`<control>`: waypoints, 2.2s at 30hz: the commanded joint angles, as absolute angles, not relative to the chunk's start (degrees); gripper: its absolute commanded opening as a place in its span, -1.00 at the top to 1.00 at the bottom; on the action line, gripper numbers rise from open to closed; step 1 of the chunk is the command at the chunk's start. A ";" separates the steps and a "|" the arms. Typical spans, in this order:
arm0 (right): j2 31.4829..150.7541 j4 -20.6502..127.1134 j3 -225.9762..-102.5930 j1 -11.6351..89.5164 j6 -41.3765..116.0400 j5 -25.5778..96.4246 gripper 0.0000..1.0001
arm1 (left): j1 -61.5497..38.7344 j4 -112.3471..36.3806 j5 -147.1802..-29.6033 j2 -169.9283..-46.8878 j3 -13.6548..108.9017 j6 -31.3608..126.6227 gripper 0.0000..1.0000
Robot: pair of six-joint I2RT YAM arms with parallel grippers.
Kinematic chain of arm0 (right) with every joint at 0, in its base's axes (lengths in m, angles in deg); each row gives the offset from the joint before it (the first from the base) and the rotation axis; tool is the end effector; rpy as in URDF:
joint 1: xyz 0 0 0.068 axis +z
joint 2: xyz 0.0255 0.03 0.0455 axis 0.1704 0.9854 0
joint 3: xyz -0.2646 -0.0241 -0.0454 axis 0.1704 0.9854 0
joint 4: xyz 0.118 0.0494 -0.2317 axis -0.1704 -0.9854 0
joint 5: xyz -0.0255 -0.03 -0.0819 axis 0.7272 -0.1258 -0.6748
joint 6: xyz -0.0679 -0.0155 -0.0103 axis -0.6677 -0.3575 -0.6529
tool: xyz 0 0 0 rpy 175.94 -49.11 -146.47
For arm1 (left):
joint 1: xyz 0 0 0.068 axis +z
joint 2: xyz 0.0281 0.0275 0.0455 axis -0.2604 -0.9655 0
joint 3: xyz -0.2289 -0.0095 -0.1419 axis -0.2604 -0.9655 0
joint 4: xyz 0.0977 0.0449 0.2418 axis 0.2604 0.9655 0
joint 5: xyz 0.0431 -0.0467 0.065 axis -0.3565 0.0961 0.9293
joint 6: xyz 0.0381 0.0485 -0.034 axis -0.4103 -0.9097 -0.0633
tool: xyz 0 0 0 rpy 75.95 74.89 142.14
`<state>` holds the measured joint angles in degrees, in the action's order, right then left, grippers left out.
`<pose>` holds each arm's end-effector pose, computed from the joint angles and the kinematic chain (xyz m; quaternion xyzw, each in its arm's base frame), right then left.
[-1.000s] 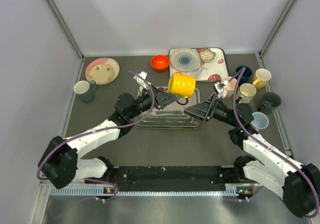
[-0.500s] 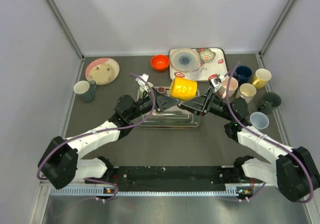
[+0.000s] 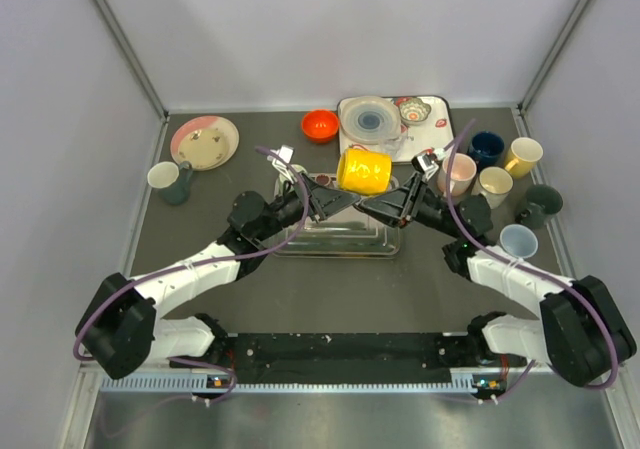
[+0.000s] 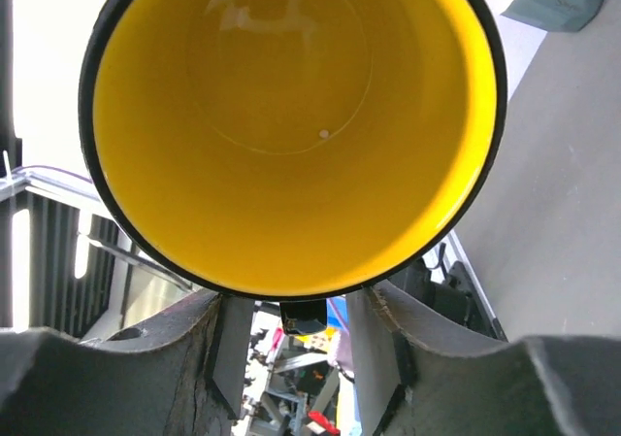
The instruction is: Turn the mug right side up
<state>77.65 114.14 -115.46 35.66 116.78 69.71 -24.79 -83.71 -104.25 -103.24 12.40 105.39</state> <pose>0.2155 0.1471 0.2766 0.0186 0.6127 0.7480 0.2546 0.2112 -0.2072 0.3043 0.0077 0.6208 -0.7046 0.3437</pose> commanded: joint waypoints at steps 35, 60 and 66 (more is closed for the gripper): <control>63.56 58.23 -133.82 37.50 76.23 57.23 1.00 | -25.43 -88.01 -104.74 -97.16 7.80 100.12 -0.05; 67.77 16.91 -141.30 33.37 53.80 11.69 1.00 | -22.17 -46.88 -88.22 -83.36 7.27 84.75 -0.04; 74.19 20.34 -138.31 29.42 55.83 11.97 1.00 | -22.17 -40.10 -84.35 -82.22 6.31 84.48 0.00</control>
<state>71.90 14.45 -139.22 31.07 54.81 14.74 -22.38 -45.81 -88.58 -84.07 5.02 86.60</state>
